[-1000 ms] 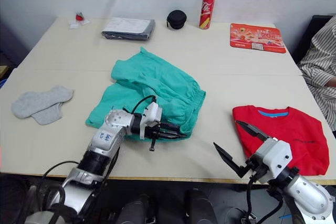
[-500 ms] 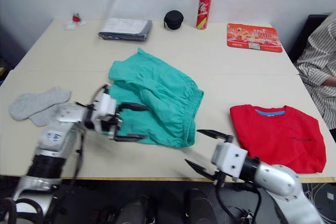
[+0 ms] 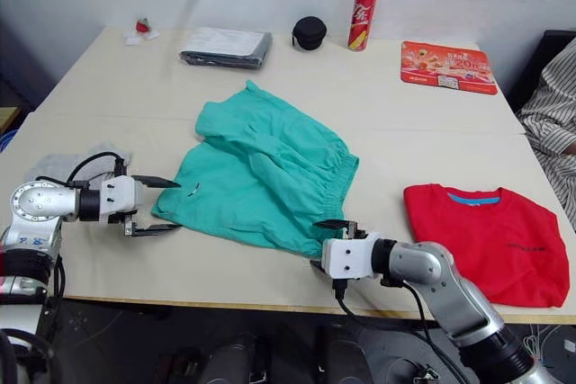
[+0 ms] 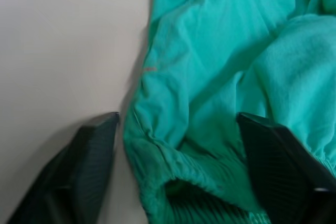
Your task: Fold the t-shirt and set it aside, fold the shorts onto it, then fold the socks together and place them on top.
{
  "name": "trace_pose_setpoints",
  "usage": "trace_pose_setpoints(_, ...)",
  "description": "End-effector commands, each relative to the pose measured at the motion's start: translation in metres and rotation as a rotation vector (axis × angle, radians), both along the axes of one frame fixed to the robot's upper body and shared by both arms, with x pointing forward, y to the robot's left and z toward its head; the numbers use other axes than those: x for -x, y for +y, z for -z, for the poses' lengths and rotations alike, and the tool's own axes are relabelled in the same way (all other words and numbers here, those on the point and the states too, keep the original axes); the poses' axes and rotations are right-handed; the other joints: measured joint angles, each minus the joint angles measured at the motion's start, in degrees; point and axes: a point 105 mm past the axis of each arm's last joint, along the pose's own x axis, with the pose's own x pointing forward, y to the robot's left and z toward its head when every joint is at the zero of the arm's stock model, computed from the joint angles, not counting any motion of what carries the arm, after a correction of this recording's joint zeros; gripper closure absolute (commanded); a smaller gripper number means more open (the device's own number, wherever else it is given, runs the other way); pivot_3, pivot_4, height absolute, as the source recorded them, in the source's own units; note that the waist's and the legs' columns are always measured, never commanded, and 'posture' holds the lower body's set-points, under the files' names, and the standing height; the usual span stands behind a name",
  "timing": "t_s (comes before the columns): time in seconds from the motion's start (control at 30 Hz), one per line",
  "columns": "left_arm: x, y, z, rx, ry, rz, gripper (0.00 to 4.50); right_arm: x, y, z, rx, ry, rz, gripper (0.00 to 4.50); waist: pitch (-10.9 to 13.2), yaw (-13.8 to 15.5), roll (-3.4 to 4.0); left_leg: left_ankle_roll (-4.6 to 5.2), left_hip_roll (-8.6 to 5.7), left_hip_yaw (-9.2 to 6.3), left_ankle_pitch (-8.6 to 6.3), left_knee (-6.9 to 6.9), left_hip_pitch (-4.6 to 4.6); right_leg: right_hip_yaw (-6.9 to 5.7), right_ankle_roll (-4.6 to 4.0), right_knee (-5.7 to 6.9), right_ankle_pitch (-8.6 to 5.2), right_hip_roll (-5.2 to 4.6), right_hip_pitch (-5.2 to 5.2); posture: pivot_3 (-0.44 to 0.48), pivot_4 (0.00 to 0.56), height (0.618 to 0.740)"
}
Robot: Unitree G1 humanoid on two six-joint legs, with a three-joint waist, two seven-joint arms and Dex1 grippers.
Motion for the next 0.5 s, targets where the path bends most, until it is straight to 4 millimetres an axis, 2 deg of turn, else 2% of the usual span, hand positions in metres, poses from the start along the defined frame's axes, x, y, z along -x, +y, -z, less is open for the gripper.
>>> trace_pose_setpoints(0.03,-0.005,0.001,0.028,-0.051,0.103,-0.062,0.41,-0.008,-0.017,0.009,0.073,0.021,0.06,2.38,-0.1,0.2,0.2,0.03,0.0,-0.01,0.01,0.0,0.03,0.0,0.01,0.01,0.02,0.0,0.02,0.0,0.15,0.74)
trace_pose_setpoints(0.1,-0.008,-0.001,0.036,-0.068,0.144,-0.081,0.95,-0.011,-0.02,0.009,0.076,0.021,0.071,3.13,-0.3,0.3,0.47,0.11,-0.03,-0.04,0.06,0.0,0.11,-0.03,0.04,0.02,0.05,-0.03,0.12,0.0,0.15,0.74)
trace_pose_setpoints(0.23,0.0,-0.006,0.054,-0.062,0.263,-0.061,2.22,-0.018,-0.024,0.003,0.07,0.005,0.084,4.48,-0.8,0.3,1.03,0.15,-0.05,-0.03,0.1,0.0,0.12,-0.01,0.08,0.02,0.13,-0.03,0.13,0.0,0.15,0.74)
trace_pose_setpoints(0.33,0.01,-0.009,0.059,-0.022,0.349,-0.018,3.2,-0.022,-0.024,-0.003,0.019,0.001,0.094,4.5,-0.9,0.3,1.23,0.14,-0.06,-0.02,0.1,0.0,0.12,-0.01,0.08,0.02,0.13,-0.02,0.12,0.0,0.15,0.74)
trace_pose_setpoints(0.43,0.026,-0.012,0.05,0.078,0.415,0.057,4.18,-0.024,-0.024,-0.014,-0.095,0.024,0.121,4.5,-0.9,-0.1,1.23,0.12,-0.05,0.0,0.09,-0.01,0.1,0.01,0.07,0.01,0.13,0.01,0.09,0.0,0.15,0.74)
trace_pose_setpoints(0.47,0.034,-0.011,0.045,0.11,0.437,0.083,4.46,-0.024,-0.024,-0.019,-0.152,0.037,0.128,4.5,-0.9,-0.3,1.23,0.09,-0.03,0.02,0.07,-0.02,0.07,0.02,0.06,0.0,0.12,0.02,0.07,0.0,0.15,0.74)
trace_pose_setpoints(0.5,0.039,-0.012,0.042,0.129,0.452,0.1,4.48,-0.024,-0.024,-0.023,-0.188,0.045,0.132,4.5,-0.9,-0.5,1.23,-0.02,0.0,0.03,0.07,-0.04,0.04,0.04,0.02,0.0,0.08,0.02,0.02,0.0,0.15,0.74)
